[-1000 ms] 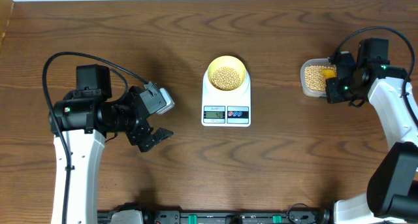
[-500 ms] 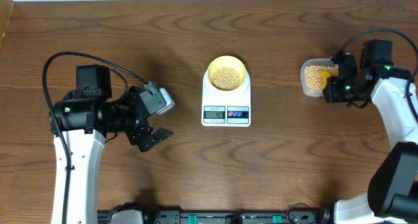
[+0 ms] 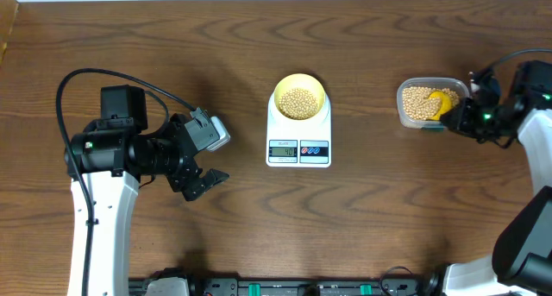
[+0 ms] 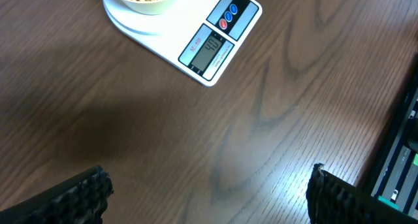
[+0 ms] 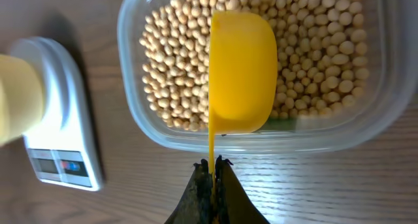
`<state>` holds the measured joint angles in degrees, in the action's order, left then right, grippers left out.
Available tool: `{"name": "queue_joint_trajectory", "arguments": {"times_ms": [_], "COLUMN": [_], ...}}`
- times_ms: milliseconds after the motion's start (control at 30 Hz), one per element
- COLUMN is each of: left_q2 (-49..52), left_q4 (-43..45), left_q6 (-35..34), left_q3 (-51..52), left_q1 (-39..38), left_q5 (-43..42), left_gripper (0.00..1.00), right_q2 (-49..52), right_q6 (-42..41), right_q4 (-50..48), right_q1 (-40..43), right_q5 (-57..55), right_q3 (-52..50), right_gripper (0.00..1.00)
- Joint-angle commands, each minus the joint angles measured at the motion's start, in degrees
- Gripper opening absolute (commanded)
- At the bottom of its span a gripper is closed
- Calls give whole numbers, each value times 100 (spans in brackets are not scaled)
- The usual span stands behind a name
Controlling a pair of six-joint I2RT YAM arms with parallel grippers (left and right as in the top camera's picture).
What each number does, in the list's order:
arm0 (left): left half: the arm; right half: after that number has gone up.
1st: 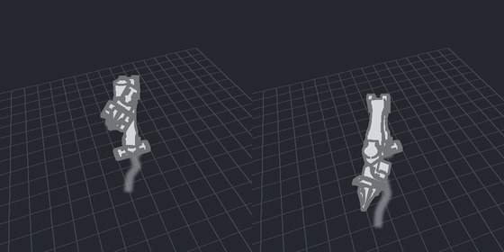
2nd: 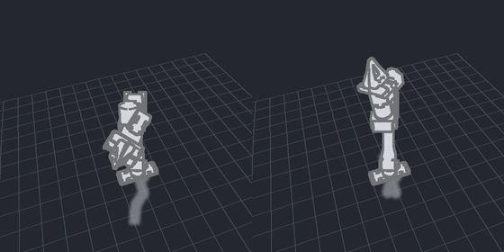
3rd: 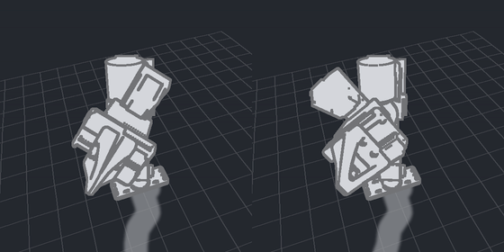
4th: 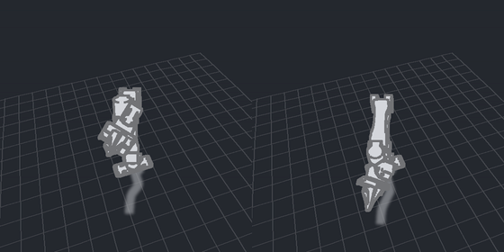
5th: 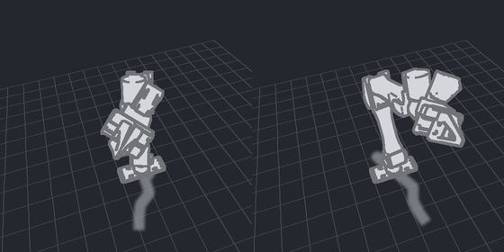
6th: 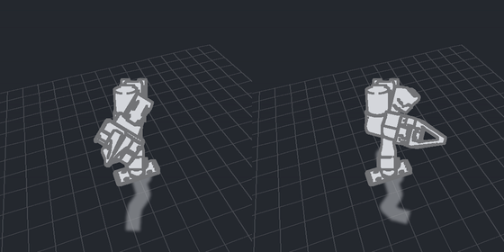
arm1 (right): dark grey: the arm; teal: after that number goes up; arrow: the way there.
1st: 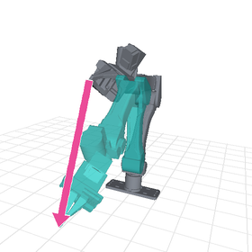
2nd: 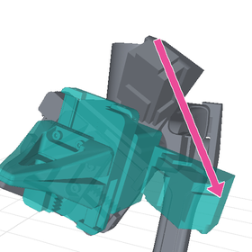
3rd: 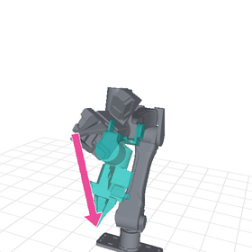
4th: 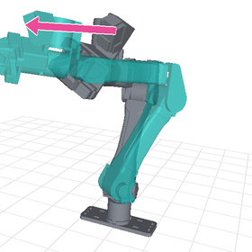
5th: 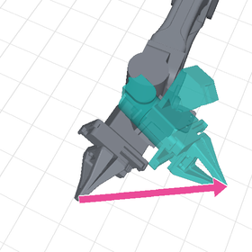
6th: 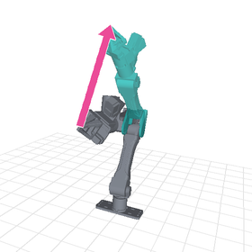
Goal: Scoop item into bowl and weigh 50g on scale
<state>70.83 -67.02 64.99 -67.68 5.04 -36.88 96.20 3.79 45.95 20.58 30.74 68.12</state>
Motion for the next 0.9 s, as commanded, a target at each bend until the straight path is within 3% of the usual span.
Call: {"name": "queue_joint_trajectory", "arguments": {"times_ms": [0, 467, 867], "left_q2": [-20, -20, -20], "left_q4": [-15, -15, -15], "left_q6": [96, 96, 96], "left_q3": [50, 50, 50], "left_q1": [-13, -13, -13], "left_q5": [31, 28, 28], "left_gripper": [98, 98, 98], "right_q2": [48, 48, 48], "right_q6": [-98, -98, -426], "right_q4": [-7, 9, -192], "right_q1": [332, 693, -87], "right_q5": [1025, 2474, 3095], "right_q3": [-37, -37, -37], "right_gripper": [1, 1, 1]}}
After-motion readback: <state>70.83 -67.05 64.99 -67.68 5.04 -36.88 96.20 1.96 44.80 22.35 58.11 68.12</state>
